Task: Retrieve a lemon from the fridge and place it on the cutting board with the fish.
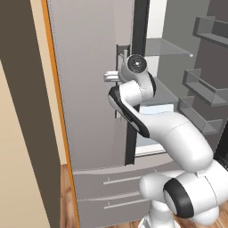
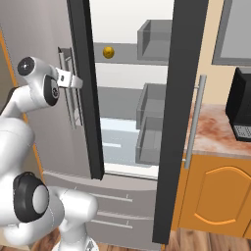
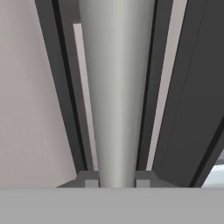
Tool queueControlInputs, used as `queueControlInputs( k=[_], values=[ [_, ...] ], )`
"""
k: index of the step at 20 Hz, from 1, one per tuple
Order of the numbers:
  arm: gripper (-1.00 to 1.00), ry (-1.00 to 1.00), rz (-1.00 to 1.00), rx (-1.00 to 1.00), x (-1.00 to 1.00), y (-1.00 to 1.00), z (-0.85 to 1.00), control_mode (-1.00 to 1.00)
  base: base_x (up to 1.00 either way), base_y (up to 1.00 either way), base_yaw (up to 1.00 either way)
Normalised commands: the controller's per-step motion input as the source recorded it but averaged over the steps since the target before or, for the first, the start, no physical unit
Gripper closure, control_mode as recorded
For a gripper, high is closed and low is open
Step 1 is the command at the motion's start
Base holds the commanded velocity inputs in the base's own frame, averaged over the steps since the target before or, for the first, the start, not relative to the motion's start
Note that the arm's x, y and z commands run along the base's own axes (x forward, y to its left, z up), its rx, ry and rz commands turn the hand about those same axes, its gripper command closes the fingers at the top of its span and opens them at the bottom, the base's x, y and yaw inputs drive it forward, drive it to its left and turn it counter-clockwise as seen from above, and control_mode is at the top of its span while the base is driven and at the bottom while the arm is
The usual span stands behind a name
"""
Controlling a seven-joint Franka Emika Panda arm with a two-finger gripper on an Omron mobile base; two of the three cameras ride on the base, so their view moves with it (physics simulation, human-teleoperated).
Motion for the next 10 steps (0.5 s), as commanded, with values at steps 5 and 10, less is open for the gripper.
queueControlInputs(
  k=[5,10],
  values=[
    [1.00,0.00,-0.08,-0.02,-0.36,0.22,0.01,-1.00,0.00,0.00,0.00],
    [1.00,0.00,-0.24,-0.03,-0.39,0.37,0.00,-1.00,0.00,0.00,0.00]
  ],
)
